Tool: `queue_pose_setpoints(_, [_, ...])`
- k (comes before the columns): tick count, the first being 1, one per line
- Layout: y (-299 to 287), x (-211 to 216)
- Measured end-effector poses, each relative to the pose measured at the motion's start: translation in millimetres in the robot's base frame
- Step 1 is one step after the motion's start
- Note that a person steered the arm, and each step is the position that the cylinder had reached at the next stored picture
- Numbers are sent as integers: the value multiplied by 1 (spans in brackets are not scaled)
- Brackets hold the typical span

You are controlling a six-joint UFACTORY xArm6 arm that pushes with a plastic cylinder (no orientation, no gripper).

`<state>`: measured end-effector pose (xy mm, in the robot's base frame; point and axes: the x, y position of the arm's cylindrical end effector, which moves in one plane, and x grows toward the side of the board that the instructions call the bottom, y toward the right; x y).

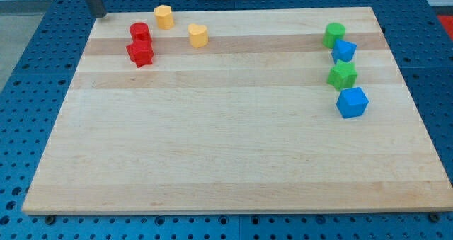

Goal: Push the yellow hexagon to the top side of the yellow heart

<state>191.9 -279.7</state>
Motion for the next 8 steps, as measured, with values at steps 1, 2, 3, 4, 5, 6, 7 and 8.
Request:
queue_pose_setpoints(1, [61, -1])
queue_pose_setpoints(2, [76, 1])
queue_pose_setpoints(3, [98, 1])
queue_pose_setpoints(4, [120, 1])
queue_pose_setpoints(5, [149, 4])
queue_pose_setpoints(6, [169, 9])
queue_pose_setpoints(7, [132, 0])
queue_pose_setpoints(8, [120, 8])
